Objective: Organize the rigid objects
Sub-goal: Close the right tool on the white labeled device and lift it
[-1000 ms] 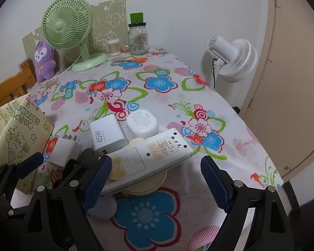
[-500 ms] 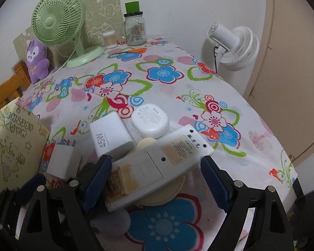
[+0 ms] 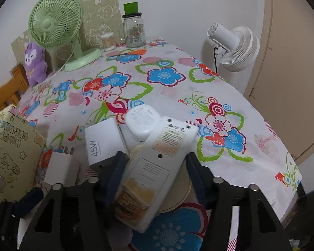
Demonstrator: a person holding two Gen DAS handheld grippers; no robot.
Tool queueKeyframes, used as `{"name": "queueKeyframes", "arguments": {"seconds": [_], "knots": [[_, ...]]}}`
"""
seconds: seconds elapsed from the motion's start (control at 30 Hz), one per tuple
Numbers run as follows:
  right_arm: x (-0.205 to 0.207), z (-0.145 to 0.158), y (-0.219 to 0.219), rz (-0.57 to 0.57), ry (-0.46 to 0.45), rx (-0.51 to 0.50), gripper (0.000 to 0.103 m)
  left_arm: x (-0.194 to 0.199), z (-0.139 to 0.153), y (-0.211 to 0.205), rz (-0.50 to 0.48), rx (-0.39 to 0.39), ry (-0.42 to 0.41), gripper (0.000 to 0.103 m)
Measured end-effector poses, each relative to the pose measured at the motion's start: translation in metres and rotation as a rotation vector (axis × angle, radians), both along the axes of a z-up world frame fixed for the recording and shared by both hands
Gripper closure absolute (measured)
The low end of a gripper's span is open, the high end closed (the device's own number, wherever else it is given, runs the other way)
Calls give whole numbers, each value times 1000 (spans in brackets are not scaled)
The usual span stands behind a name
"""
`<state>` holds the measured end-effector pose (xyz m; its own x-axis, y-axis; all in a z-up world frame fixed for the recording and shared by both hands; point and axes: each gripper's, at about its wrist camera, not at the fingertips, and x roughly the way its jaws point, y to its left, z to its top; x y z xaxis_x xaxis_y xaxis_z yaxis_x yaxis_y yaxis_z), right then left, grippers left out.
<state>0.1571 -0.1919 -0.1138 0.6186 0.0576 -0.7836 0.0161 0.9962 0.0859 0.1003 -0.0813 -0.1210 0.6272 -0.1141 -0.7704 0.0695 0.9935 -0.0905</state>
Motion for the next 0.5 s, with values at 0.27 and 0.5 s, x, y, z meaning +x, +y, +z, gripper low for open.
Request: {"name": "queueKeyframes", "arguments": {"seconds": [0.27, 0.5], "knots": [[-10, 7, -17, 0, -12, 59, 55, -4, 1, -15, -57, 20, -15, 9], [-15, 10, -24, 15, -18, 29, 55, -6, 1, -28, -98, 39, -34, 8]]}}
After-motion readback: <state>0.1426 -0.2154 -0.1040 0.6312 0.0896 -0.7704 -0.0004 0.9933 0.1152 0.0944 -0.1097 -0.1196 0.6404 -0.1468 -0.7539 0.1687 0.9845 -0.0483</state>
